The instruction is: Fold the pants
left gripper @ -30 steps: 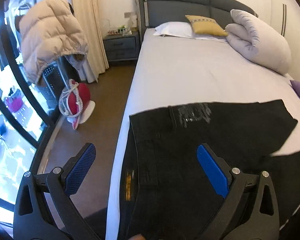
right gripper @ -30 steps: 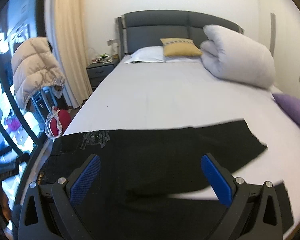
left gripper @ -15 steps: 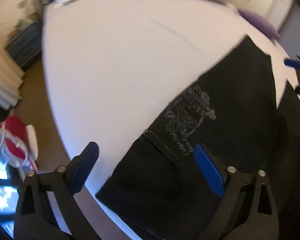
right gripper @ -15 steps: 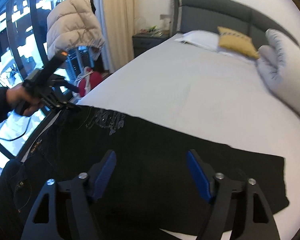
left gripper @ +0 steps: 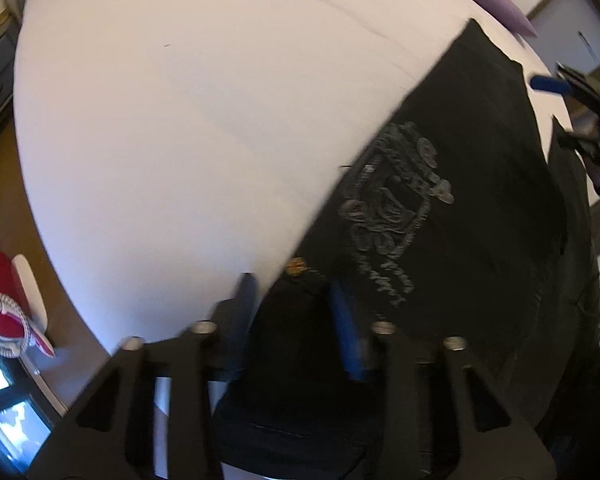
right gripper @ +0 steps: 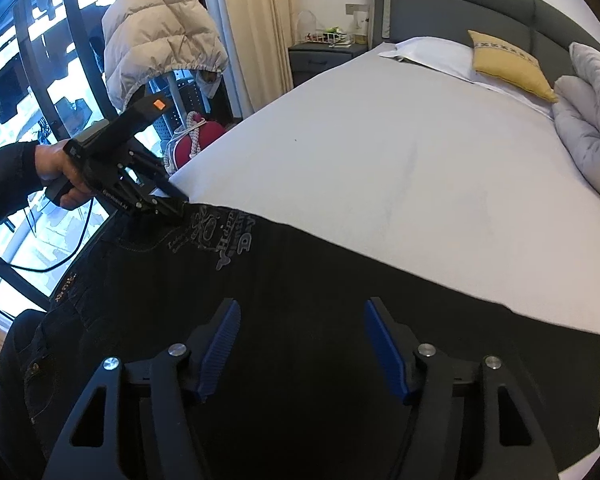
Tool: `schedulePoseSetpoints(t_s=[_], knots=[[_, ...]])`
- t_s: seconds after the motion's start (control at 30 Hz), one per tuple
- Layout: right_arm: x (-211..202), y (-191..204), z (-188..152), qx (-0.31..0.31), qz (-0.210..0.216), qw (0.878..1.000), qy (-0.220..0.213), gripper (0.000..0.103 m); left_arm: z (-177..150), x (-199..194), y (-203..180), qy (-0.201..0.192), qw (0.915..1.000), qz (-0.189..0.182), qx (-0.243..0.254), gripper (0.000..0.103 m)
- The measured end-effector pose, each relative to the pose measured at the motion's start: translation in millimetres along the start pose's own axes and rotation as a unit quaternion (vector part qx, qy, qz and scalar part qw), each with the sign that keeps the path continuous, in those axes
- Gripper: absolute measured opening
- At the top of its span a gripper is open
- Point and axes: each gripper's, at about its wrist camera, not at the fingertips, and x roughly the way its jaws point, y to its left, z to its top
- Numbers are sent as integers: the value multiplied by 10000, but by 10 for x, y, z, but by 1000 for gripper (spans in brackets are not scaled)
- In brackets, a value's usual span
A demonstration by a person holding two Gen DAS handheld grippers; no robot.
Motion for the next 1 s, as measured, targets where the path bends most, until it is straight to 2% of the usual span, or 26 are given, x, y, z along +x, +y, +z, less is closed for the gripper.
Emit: schedulePoseSetpoints(t_s=[0.1,0.2,0.27,0.37,0.5,0.57,0.67,0.73,0.83,0.9,1.0], knots=[[89,-8,118,-181,89,9998,74,64,-60,-61,-103,-101,9997,149,165,11],[218,49,266,-583,198,9977,291,63,-182,-272,-248,-508,9963,583,376,6],[340,83,396,-858,342,9944,518,55,-260,-429,-317,-808,9929,750,438,5],[493,129,562,-1170,342,9902,685,52,-419,-691,-402,-1248,9869,909,472,5],[711,253,775,-1606,458,9812,964,50,-556,-887,-570,-1514,9800,1131,623,5],[806,316,827,-1807,523,9755,1143,50,-681,-863,-905,-1604,9778,1177,662,5],[926,399,843,-2093,581,9654,1444,50,-713,-941,-947,-1694,9763,1179,655,5],[983,417,823,-2210,518,9612,1567,46,-732,-962,-1034,-1732,9755,1183,669,5],[1033,385,816,-2164,543,9603,1674,29,-669,-949,-1137,-1745,9754,1170,669,5],[1042,366,823,-2094,585,9611,1704,13,-672,-942,-1181,-1756,9756,1152,638,5],[995,377,788,-2066,568,9617,1712,9,-628,-884,-1201,-1775,9755,1150,602,5]])
